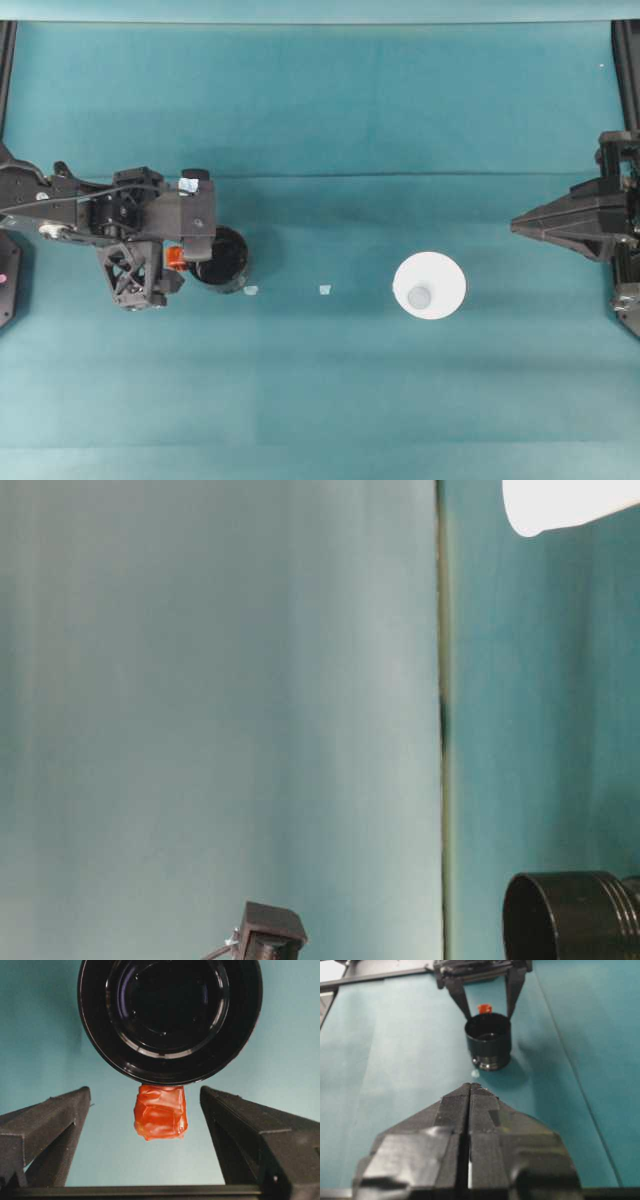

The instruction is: Put the paper cup into the moved red handle cup holder.

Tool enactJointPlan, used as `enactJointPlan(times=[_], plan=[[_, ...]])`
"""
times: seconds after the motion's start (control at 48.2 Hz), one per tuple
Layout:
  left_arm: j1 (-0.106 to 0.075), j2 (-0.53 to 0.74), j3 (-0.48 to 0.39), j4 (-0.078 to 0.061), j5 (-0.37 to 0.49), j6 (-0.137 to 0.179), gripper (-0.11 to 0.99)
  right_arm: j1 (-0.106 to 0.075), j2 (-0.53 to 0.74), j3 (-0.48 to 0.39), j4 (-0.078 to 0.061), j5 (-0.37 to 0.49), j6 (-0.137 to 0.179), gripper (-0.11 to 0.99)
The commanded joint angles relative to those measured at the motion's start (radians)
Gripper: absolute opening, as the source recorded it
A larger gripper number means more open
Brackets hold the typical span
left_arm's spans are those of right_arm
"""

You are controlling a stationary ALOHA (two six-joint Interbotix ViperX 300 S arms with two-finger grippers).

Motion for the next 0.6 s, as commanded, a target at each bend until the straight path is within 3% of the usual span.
enactJointPlan(times=[0.0,0.145,0.332,0.581], plan=[[0.002,-0.003,-0.008,0.003,-0.005,0.002,0.95,-0.002,0.006,-0.023,0.003,-0.005,0.008,-0.11],[-0.002,-0.003,-0.009,0.002,-0.006,0.002,0.81,-0.002,0.006,-0.023,0.003,-0.005,0.009,-0.11],[-0.005,-0.008,-0.002,0.003,-0.014,0.003,0.28,-0.002,0.006,-0.023,0.003,-0.005,0.009,-0.11],[-0.005,-0.008,-0.002,0.002,0.002,0.006,0.27,-0.002,0.006,-0.023,0.003,-0.005,0.008,-0.11]])
